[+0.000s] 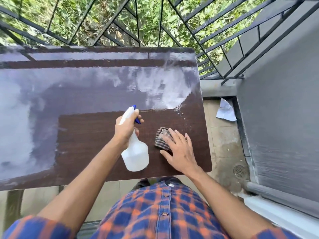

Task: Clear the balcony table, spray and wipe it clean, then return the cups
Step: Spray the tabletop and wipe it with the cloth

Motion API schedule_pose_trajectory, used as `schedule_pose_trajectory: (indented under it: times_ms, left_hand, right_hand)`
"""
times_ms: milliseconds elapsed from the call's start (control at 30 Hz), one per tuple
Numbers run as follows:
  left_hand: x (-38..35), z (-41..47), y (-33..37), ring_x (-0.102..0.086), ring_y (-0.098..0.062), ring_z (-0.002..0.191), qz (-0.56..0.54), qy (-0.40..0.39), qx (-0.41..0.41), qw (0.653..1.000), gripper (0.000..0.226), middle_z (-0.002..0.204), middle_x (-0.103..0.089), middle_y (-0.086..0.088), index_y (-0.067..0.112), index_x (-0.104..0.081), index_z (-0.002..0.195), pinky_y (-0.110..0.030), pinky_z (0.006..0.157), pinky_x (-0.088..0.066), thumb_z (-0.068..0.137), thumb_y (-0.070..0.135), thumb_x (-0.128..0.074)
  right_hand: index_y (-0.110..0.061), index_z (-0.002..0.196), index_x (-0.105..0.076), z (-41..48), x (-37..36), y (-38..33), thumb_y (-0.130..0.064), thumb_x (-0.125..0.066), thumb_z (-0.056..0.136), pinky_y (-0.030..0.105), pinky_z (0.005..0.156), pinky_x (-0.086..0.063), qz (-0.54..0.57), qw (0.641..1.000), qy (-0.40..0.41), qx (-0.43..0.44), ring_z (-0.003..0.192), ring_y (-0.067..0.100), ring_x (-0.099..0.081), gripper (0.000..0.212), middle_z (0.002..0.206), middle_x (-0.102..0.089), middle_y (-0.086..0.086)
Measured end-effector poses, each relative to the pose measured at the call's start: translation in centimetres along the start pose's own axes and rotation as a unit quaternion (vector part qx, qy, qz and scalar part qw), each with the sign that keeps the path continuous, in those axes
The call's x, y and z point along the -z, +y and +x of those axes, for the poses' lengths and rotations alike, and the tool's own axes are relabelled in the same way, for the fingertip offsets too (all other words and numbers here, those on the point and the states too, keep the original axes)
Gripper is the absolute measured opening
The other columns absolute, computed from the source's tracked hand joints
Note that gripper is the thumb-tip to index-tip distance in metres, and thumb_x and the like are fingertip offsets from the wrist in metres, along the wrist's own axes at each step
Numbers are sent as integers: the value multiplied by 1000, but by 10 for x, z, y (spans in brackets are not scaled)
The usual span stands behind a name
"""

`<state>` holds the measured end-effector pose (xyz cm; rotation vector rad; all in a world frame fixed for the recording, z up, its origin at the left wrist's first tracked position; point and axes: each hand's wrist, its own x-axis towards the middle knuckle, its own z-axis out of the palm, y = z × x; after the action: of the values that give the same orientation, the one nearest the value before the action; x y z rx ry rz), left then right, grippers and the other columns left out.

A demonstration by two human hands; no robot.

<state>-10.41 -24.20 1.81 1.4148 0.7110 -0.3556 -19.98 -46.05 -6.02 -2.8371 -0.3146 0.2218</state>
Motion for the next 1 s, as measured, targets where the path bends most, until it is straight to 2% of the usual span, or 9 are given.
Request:
schedule_pose_trajectory:
  times_ms: [67, 200, 367, 467, 633, 767, 833, 900, 1000]
  left_hand:
    - [-1, 2, 0, -38, -20, 37, 4, 2, 3, 1000, 30, 81, -70, -9, 9, -64, 82, -27, 45, -37, 99, 34, -63]
    - [-5, 8, 1, -40, -19, 36, 17, 8, 9, 1000, 30, 80, -73, -6, 10, -66, 85, -28, 49, -40, 99, 37, -64]
    - [-18, 18, 7, -40, -21, 37, 26, 12, 4, 1000, 31, 82, -73, -7, 10, -66, 85, -30, 51, -41, 99, 37, -63]
    - [-24, 21, 12, -40, -22, 39, 30, 15, 10, 999, 30, 83, -73, -6, 11, -66, 84, -30, 51, -41, 99, 37, -63]
    - [-37, 26, 18, -40, -22, 40, 41, 18, 16, 999, 30, 83, -73, -5, 10, -66, 87, -29, 52, -41, 99, 38, -63]
    - [-45, 28, 20, -39, -21, 39, 43, 12, 8, 999, 29, 80, -72, -4, 11, -67, 87, -30, 54, -41, 98, 37, -63]
    - [-47, 28, 20, -40, -22, 41, 41, 11, 7, 999, 28, 78, -72, -2, 11, -67, 87, -30, 54, -40, 98, 37, -63]
    - [-48, 27, 19, -40, -23, 42, 43, 9, 11, 999, 29, 77, -72, -2, 12, -67, 86, -30, 54, -39, 98, 38, -64]
    - [-41, 26, 16, -40, -22, 41, 63, 6, 16, 998, 31, 81, -73, -3, 10, -67, 87, -31, 55, -39, 96, 40, -64]
  right_hand:
    - [-42, 144, -45, 4, -8, 2, -55, -56, 92, 57, 114, -27, -42, 998, -10, 35, 142, 26, -38, 55, 160, -35, -3]
    - [-44, 141, -49, 17, -17, 14, -53, -50, 98, 53, 103, -35, -67, 996, 16, 58, 129, 27, -48, 44, 159, -38, 0]
    - [-45, 145, -43, 44, -16, 34, -52, -44, 101, 60, 114, -25, -84, 995, 41, 34, 138, 27, -42, 44, 158, -39, 0]
    - [-44, 145, -43, 68, -10, 61, -51, -46, 101, 56, 110, -31, -88, 993, 72, -38, 134, 27, -44, 45, 155, -42, 2]
    - [-40, 145, -44, 110, 16, 134, -43, -49, 100, 49, 86, -45, -66, 975, 100, -187, 110, 35, -53, 46, 143, -51, 7]
    - [-32, 147, -43, 125, 30, 178, -39, -40, 102, 49, 87, -45, 40, 944, 123, -303, 110, 37, -51, 46, 130, -58, 8]
    - [-28, 147, -47, 122, 35, 169, -38, -40, 101, 47, 88, -44, 57, 947, 172, -266, 106, 36, -52, 47, 129, -59, 8]
    - [-25, 146, -49, 114, 37, 140, -36, -44, 102, 45, 89, -44, 70, 959, 204, -187, 105, 35, -54, 46, 134, -58, 8]
    - [-25, 145, -50, 90, 29, 81, -37, -49, 101, 43, 84, -47, 87, 975, 186, -89, 109, 32, -56, 46, 141, -54, 4]
